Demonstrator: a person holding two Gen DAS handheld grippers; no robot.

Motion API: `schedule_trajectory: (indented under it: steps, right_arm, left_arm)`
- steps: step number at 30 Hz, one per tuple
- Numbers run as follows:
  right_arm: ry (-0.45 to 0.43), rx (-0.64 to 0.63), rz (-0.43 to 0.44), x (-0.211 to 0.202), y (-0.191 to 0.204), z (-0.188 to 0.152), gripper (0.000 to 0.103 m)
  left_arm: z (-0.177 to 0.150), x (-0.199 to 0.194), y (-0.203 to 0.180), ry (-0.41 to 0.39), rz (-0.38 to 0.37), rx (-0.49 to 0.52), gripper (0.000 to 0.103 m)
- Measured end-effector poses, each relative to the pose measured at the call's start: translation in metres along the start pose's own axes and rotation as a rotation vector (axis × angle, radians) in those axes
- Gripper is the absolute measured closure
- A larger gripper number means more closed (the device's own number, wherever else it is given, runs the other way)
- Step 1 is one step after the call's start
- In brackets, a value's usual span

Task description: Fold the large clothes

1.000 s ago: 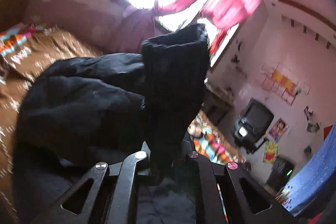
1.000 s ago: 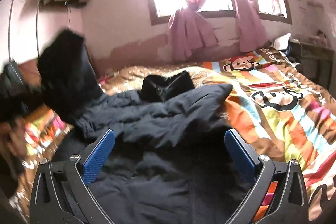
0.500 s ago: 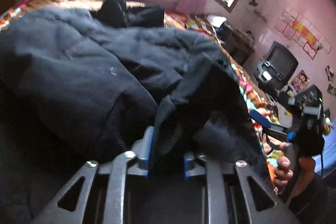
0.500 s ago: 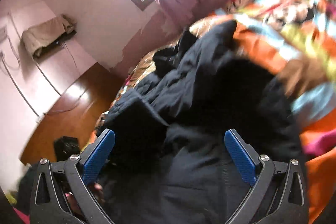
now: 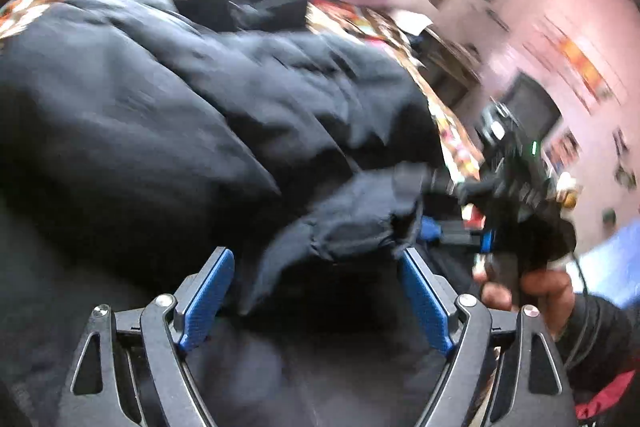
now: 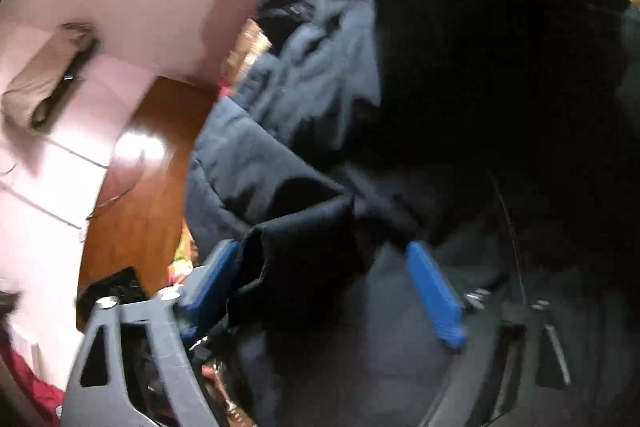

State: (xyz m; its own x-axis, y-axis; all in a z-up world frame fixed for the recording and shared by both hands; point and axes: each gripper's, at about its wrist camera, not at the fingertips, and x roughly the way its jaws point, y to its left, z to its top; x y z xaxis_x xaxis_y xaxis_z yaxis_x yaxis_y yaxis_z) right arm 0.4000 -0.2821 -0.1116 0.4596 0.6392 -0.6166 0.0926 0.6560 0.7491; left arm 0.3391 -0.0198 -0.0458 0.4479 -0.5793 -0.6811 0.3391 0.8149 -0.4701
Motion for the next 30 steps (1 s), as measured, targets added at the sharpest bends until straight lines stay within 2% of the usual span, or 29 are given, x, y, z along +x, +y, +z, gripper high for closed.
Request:
schedule_trajectory:
  steps: [1,2,3,4,5,6,8,10,13,15,19,23,25,27,28,30]
  right_arm:
    - [0.017,0.021,-0.027,0.001,0.007,-0.001,0.046]
    - [0.034,0.03,-0.049,0.004,0.012,-0.001,0.065]
    - [0.058,0.034,-0.096,0.008,0.021,-0.002,0.073]
    - [0.074,0.028,-0.135,0.011,0.028,-0.002,0.076]
    - [0.079,0.013,-0.169,0.012,0.036,-0.003,0.091]
    - [0.075,-0.007,-0.19,0.013,0.043,-0.004,0.098]
    - [0.052,-0.076,-0.218,0.009,0.063,-0.003,0.099]
    - [0.011,-0.203,-0.271,-0.001,0.09,0.001,0.099]
    - [-0.045,-0.314,-0.322,-0.017,0.115,0.015,0.099]
    - [-0.095,-0.351,-0.355,-0.028,0.13,0.038,0.099]
    - [-0.167,-0.419,-0.432,-0.056,0.131,0.081,0.099]
    - [-0.156,-0.428,-0.566,-0.055,0.115,0.123,0.098]
    - [-0.142,-0.408,-0.65,-0.043,0.104,0.14,0.092]
    - [-0.192,-0.424,-0.717,-0.04,0.106,0.147,0.081]
    - [-0.222,-0.439,-0.72,-0.044,0.109,0.151,0.077]
    - [-0.262,-0.465,-0.706,-0.048,0.116,0.157,0.051]
  left_arm:
    - [0.007,-0.014,0.002,-0.01,0.035,-0.02,0.021]
    - [0.014,-0.026,0.005,-0.019,0.072,-0.037,0.021]
    - [0.023,-0.039,0.009,-0.023,0.106,-0.055,0.021]
    - [0.03,-0.047,0.013,-0.022,0.124,-0.066,0.021]
    - [0.039,-0.058,0.018,-0.027,0.152,-0.082,0.021]
    - [0.047,-0.065,0.024,-0.035,0.172,-0.092,0.021]
    - [0.063,-0.074,0.033,-0.049,0.223,-0.099,0.021]
    - [0.077,-0.079,0.044,-0.058,0.262,-0.119,0.021]
    - [0.101,-0.087,0.057,-0.092,0.261,-0.193,0.021]
    - [0.116,-0.086,0.058,-0.108,0.274,-0.208,0.021]
    - [0.137,-0.069,0.052,-0.092,0.343,-0.179,0.021]
    - [0.158,-0.037,0.053,-0.033,0.352,-0.123,0.021]
    - [0.169,-0.019,0.053,-0.001,0.377,-0.075,0.021]
    - [0.179,-0.008,0.054,0.014,0.38,-0.054,0.021]
    - [0.183,-0.005,0.054,0.016,0.377,-0.049,0.021]
    - [0.19,0.003,0.055,0.027,0.372,-0.03,0.021]
